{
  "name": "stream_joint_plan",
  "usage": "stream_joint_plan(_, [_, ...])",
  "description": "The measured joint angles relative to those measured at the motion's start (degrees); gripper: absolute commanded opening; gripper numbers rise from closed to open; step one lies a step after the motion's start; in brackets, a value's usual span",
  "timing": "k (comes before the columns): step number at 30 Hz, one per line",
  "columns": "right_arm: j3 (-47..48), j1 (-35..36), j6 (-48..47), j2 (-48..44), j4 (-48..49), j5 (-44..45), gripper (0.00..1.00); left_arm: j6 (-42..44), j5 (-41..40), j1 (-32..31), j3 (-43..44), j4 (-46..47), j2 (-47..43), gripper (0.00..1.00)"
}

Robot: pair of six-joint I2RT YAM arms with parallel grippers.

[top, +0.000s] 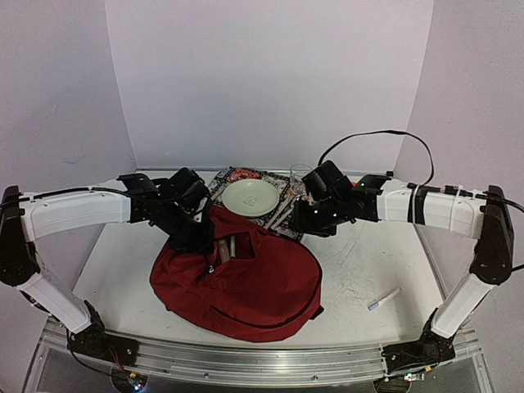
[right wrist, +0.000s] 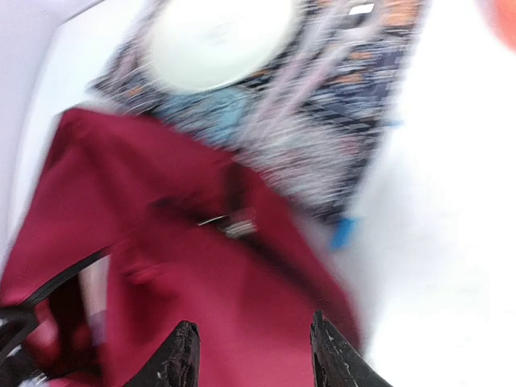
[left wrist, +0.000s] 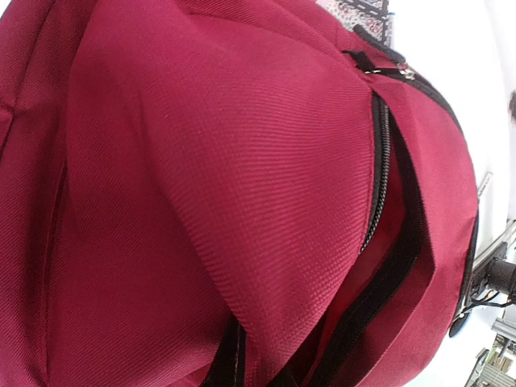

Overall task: Pack the student bag
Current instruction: Move the pen to the center of the board.

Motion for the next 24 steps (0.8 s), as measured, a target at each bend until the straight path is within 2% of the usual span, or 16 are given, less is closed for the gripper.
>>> stream_joint_plan(6, [-0.2, -5.2, -1.2, 1.7, -4.2, 6.7, 0.5, 0.1, -1.2, 0.0, -0.5, -1.4, -0.9, 0.0])
stream_joint_plan(10, [2.0, -6.7, -1.4, 7.6, -5.9, 9.5, 0.5, 1.1, -3.2, 0.3, -0.6, -3.3, -1.6, 0.0])
stream_joint_plan(17, [8.2, -7.3, -1.7, 18.6, -7.1, 10.4, 0.5, 2.8, -6.6, 2.1, -0.5, -7.3, -2.9, 0.0])
stream_joint_plan(24, [14.2, -7.3, -2.2, 24.9, -6.9, 9.6, 0.49, 3.1, -8.3, 3.1, -0.5, -9.7, -3.9, 0.0])
